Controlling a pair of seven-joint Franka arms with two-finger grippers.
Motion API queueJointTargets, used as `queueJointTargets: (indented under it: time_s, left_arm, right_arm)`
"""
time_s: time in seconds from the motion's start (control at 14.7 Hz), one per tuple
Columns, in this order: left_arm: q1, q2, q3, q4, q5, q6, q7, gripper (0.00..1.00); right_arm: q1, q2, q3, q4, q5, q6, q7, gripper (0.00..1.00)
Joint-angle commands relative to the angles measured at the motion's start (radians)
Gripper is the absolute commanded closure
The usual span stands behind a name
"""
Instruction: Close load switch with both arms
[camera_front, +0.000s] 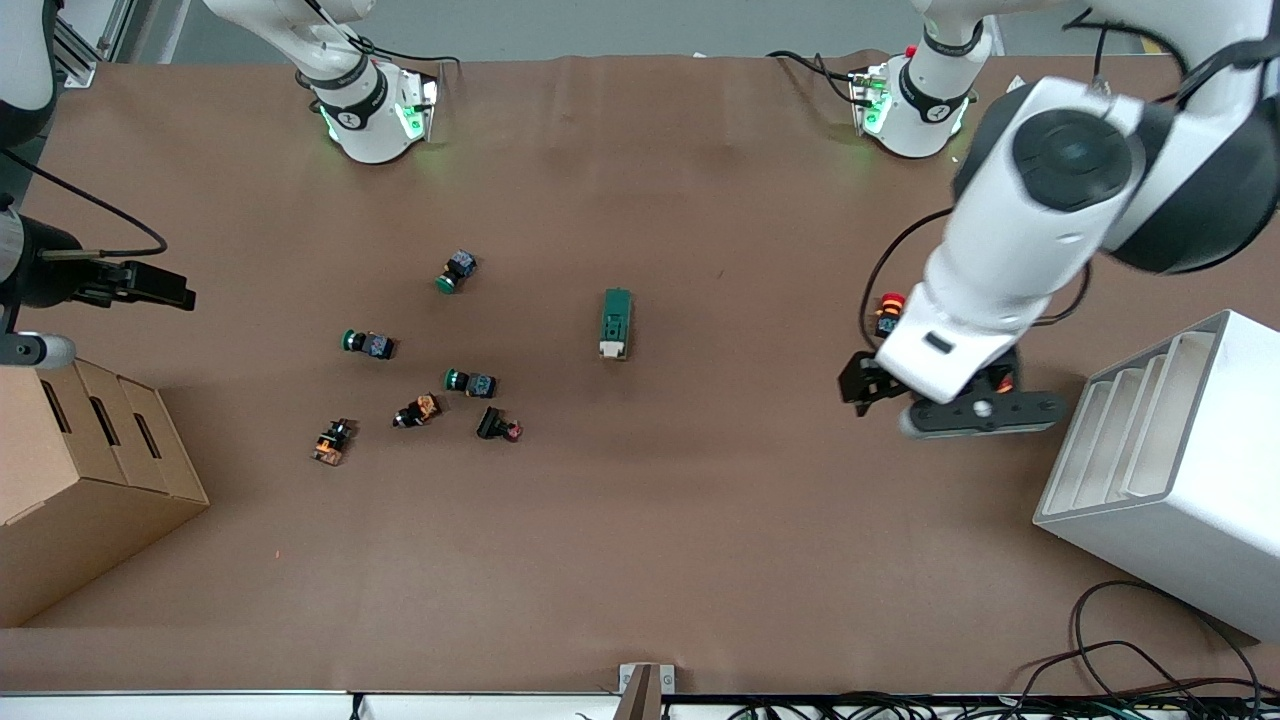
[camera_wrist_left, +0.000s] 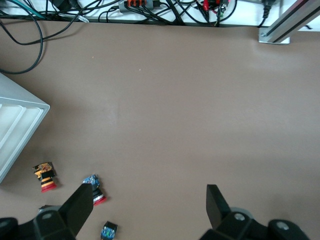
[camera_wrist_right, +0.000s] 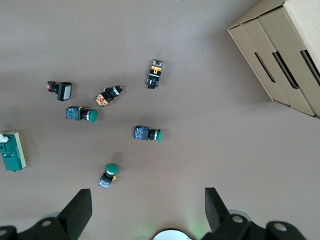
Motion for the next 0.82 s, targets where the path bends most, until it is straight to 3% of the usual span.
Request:
queueJointTargets:
  time_s: [0.0,0.2,0.54,0.75]
  left_arm:
    - [-0.087,-0.116,0.223,-0.040,-0.189,-0.005,0.115,0.00]
    - [-0.149,-0.222,0.392,-0.112,-0.254,-0.071,0.262,0.00]
    - [-0.151,-0.435,0.501,-0.337,-0.266,-0.099,0.412,0.00]
    - [-0.149,-0.518,0.512,-0.411,-0.268,-0.140,0.456,0.00]
  right_arm:
    - [0.032,-0.033,-0.033,-0.028,-0.007,-0.006,-0.006,0.00]
    - [0.027,-0.033,-0.033,-0.026,-0.004,-0.004,-0.006,0.00]
    - [0.027,-0.034,-0.029,-0.018,-0.004,0.003,-0.006,0.00]
    - [0.026,-0.034,-0.032,-0.014,-0.004,-0.004,-0.006,0.00]
